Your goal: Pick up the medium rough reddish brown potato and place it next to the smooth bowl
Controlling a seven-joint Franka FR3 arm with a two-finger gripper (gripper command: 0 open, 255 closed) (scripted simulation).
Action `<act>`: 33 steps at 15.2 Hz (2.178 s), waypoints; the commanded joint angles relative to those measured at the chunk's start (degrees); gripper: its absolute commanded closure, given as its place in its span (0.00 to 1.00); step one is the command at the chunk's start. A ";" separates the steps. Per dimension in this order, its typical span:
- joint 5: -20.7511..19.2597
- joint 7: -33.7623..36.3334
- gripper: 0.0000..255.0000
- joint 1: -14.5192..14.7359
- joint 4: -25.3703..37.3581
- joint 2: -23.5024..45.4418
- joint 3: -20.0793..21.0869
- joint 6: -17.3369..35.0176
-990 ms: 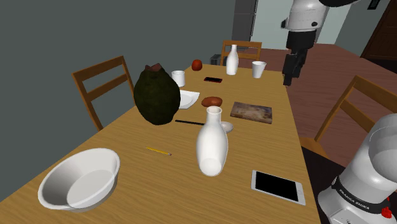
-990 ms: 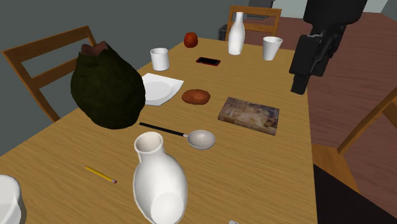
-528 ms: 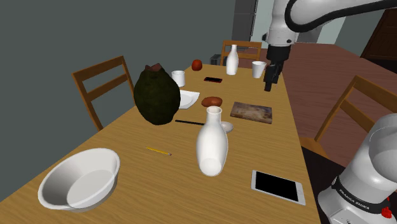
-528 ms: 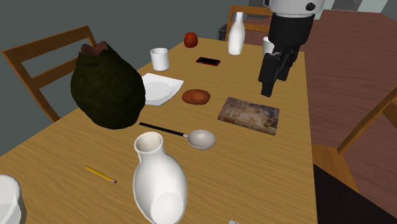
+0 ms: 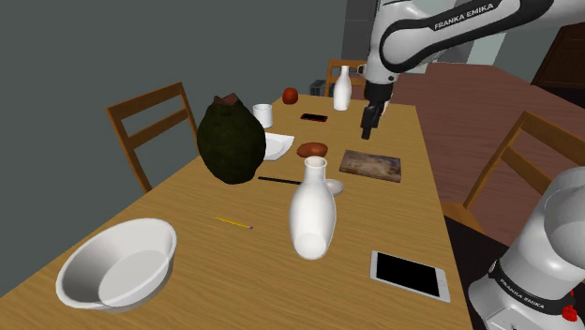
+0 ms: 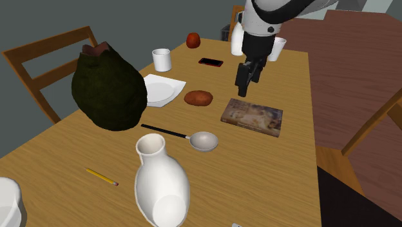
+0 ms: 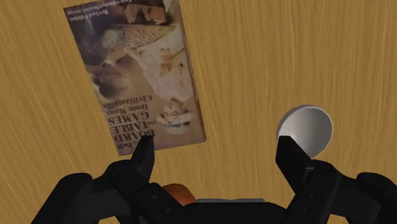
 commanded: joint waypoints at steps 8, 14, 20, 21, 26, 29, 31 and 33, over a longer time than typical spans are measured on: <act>3.18 -9.15 0.00 0.67 10.22 17.72 -1.27 11.19; 6.06 -15.00 0.00 0.11 21.00 30.16 -0.48 15.09; 6.91 -16.40 0.00 -0.23 23.38 34.91 0.02 17.96; 6.99 -16.45 0.00 -0.26 23.30 35.41 0.05 18.53; 7.19 -16.58 0.00 -0.33 23.12 36.70 0.14 20.00; 7.19 -16.58 0.00 -0.33 23.12 36.70 0.14 20.00; 7.19 -16.58 0.00 -0.33 23.12 36.70 0.14 20.00; 7.19 -16.58 1.00 -0.33 23.12 36.70 0.14 20.00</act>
